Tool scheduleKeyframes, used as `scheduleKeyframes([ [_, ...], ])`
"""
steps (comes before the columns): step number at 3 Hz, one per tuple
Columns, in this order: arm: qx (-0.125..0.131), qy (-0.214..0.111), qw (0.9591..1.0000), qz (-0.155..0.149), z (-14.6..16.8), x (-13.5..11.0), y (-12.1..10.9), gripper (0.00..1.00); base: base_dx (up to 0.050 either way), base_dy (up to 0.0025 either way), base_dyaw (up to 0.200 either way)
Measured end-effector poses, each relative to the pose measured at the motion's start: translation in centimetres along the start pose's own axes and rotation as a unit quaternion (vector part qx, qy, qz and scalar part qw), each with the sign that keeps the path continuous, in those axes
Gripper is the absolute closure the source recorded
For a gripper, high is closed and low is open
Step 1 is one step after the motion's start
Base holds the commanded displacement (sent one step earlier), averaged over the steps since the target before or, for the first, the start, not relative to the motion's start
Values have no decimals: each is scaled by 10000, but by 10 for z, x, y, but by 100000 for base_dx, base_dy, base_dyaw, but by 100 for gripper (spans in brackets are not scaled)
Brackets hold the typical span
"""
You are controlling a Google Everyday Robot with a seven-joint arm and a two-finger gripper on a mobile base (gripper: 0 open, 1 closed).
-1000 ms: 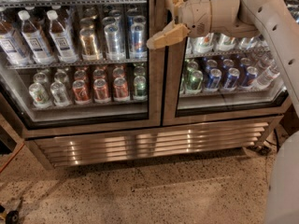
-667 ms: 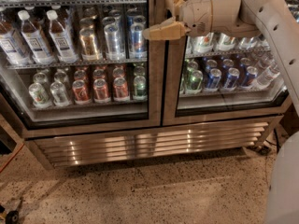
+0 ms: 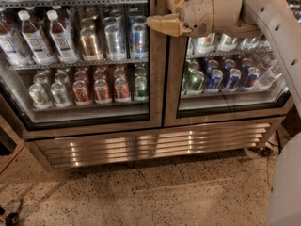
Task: Open left fridge door
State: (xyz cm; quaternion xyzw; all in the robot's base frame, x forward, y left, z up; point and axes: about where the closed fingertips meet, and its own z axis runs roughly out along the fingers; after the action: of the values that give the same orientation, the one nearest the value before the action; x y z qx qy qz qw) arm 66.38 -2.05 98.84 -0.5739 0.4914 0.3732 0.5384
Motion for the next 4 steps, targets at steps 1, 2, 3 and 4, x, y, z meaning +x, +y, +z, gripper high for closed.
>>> scheduleKeyframes([
  [1,0,0,10000,0,0,0,0,100,0,0,0],
  [2,-1,0,10000,0,0,0,0,100,0,0,0],
  [3,-1,0,10000,0,-3,-2,-2,100,0,0,0],
  [4,0,0,10000,0,-5,-1,-3,100,0,0,0],
])
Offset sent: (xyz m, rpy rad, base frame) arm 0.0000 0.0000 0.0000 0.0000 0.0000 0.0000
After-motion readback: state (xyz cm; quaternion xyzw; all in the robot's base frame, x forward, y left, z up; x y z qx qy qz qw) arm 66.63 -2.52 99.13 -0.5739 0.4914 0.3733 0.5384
